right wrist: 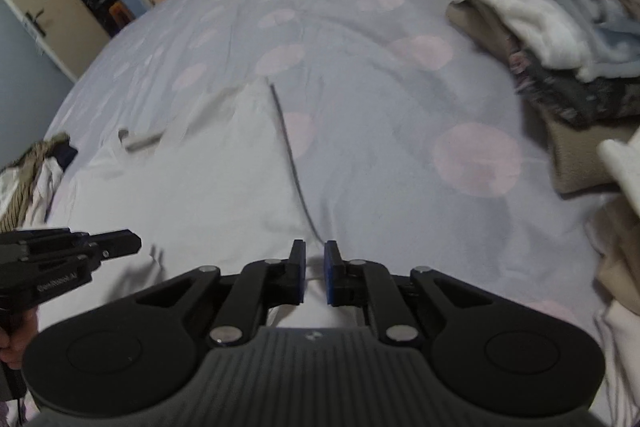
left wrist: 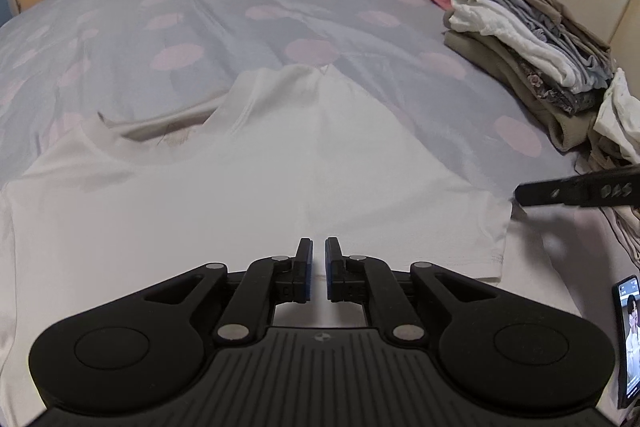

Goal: Fold clothes
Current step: 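Pinch the T-shirt with the left gripper, then release it, then grasp the T-shirt hem with the left gripper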

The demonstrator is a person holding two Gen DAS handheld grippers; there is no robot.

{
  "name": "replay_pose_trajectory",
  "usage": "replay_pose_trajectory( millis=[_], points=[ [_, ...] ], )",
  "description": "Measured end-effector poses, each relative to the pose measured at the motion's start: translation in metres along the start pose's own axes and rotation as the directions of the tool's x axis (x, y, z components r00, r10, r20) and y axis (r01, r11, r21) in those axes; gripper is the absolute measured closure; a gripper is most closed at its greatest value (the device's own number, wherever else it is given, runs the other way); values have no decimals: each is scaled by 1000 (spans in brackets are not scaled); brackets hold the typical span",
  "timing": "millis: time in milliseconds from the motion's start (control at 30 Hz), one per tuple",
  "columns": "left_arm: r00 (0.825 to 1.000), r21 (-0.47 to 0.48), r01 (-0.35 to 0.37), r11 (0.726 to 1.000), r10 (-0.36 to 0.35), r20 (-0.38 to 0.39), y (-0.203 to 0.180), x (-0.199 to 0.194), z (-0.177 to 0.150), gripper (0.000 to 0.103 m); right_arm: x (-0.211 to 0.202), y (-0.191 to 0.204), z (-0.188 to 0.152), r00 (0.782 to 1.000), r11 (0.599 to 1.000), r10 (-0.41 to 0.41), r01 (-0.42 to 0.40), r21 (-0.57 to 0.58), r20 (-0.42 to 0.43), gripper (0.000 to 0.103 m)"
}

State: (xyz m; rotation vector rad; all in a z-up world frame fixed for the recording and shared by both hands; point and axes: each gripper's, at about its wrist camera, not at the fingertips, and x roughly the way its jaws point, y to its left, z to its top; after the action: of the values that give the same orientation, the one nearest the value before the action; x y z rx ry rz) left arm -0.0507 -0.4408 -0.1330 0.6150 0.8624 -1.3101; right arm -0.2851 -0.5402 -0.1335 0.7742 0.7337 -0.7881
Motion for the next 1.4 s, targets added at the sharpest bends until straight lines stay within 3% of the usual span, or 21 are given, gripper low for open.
replay_pose_trajectory(
  millis=[167, 333, 433, 600, 733, 767, 933, 1133, 1200, 1300, 1400],
  points=[
    [999, -52, -41, 998, 42, 12, 27, -25, -8, 90, 23, -1, -6, 995, 998, -62, 60, -31, -76, 91],
    [994, -113, -105, 988, 109, 27, 77, -66, -27, 80, 2, 9, 2, 998, 998, -52, 50, -40, -37, 91],
    [981, -121, -190, 974, 194, 27, 113, -90, -40, 78, -8, 26, 3, 999, 998, -37, 36, -51, -24, 91],
    [943, -233, -318, 919, 331, 20, 183, -125, -53, 77, -18, 69, -3, 999, 995, 33, -37, -98, -39, 90],
    [914, -366, -365, 856, 404, 32, 236, -146, -56, 66, -23, 107, -8, 997, 987, 63, -70, -142, -52, 87],
    [910, -395, -367, 842, 414, 37, 247, -150, -56, 63, -24, 117, -9, 996, 986, 66, -74, -152, -55, 83],
    [904, -486, -368, 793, 427, 12, 294, -139, -59, 62, -18, 147, -13, 993, 982, 87, -99, -160, -76, 80],
    [905, -502, -369, 782, 426, -1, 322, -116, -69, 62, 2, 173, -19, 985, 979, 115, -134, -155, -126, 79],
    [909, -509, -355, 784, 417, 7, 326, -113, -72, 63, 8, 180, -18, 984, 975, 112, -135, -177, -135, 79],
    [921, -510, -316, 800, 387, 36, 327, -114, -73, 91, 15, 185, -16, 982, 974, 117, -143, -178, -150, 79],
    [935, -501, -258, 826, 344, 85, 321, -120, -70, 102, 23, 189, -12, 981, 972, 114, -142, -185, -157, 79]
  ],
)
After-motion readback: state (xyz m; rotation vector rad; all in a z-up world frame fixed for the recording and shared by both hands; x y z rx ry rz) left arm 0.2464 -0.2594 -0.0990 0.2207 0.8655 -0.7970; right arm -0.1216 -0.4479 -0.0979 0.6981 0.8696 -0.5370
